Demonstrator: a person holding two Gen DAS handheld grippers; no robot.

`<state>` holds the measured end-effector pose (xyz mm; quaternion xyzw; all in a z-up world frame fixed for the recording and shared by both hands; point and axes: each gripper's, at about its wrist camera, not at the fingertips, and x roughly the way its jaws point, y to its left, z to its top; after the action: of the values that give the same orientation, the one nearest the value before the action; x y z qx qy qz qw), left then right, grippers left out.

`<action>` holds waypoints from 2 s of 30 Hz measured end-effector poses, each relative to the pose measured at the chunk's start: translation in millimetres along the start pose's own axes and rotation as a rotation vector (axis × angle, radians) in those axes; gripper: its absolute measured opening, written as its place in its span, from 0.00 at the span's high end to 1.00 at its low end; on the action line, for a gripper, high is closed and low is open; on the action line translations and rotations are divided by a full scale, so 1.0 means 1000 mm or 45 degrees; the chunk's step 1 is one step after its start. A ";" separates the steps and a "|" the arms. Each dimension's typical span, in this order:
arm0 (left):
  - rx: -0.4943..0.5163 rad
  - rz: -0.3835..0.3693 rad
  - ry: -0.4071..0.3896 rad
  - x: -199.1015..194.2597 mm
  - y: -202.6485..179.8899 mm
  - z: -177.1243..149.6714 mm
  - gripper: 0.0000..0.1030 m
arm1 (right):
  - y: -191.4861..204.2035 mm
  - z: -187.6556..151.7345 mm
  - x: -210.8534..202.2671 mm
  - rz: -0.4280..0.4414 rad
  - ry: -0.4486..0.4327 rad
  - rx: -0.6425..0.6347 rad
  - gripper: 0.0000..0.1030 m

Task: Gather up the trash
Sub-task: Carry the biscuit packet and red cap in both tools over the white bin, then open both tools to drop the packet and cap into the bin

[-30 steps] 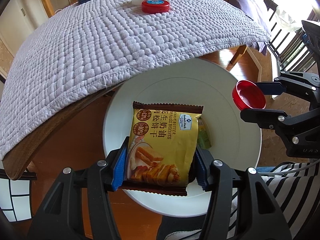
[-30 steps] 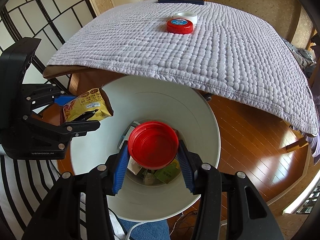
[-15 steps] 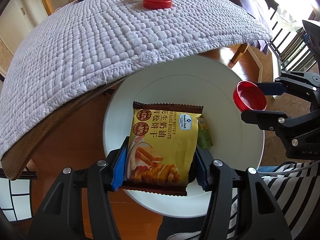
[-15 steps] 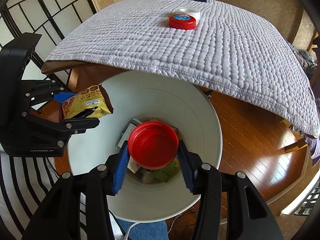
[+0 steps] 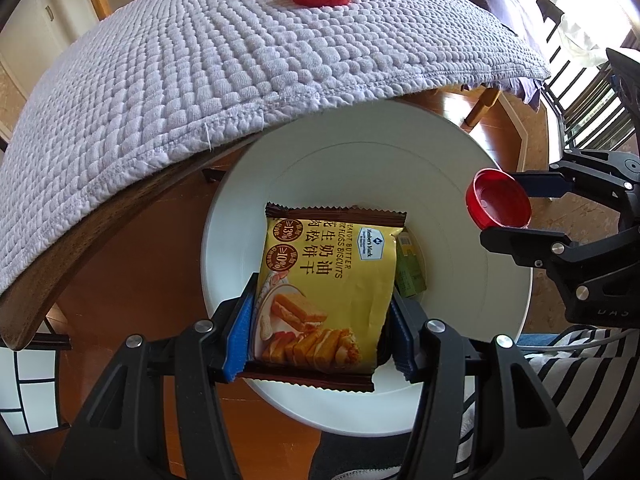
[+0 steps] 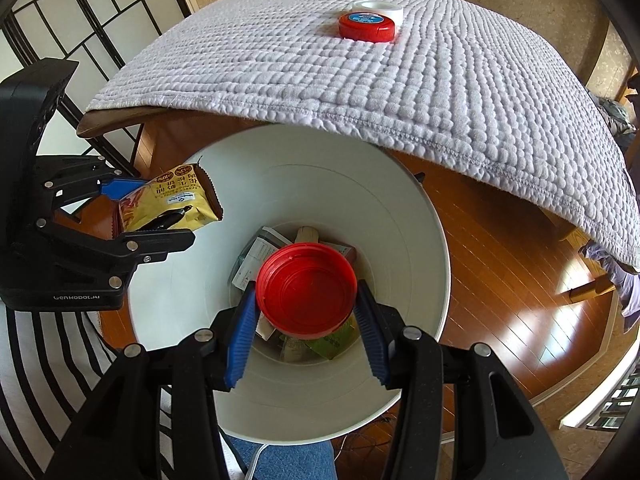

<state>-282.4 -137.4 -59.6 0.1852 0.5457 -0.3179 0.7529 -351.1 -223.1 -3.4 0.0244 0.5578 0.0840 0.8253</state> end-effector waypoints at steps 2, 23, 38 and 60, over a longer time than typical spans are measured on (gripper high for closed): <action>-0.005 -0.001 0.005 0.002 0.001 0.000 0.44 | 0.000 -0.002 0.002 0.001 0.002 0.001 0.54; -0.002 0.002 0.020 0.010 0.005 0.003 0.44 | 0.006 -0.003 0.018 -0.001 0.011 -0.020 0.54; 0.007 0.005 0.014 0.003 0.008 0.002 0.44 | 0.007 0.002 0.017 -0.010 0.011 -0.032 0.54; -0.016 0.008 -0.042 -0.019 0.018 0.009 0.35 | 0.007 0.006 0.005 -0.003 -0.035 -0.035 0.44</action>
<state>-267.3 -124.9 -39.7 0.1770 0.5346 -0.3151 0.7639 -343.9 -215.1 -5.1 0.0134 0.5453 0.0904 0.8332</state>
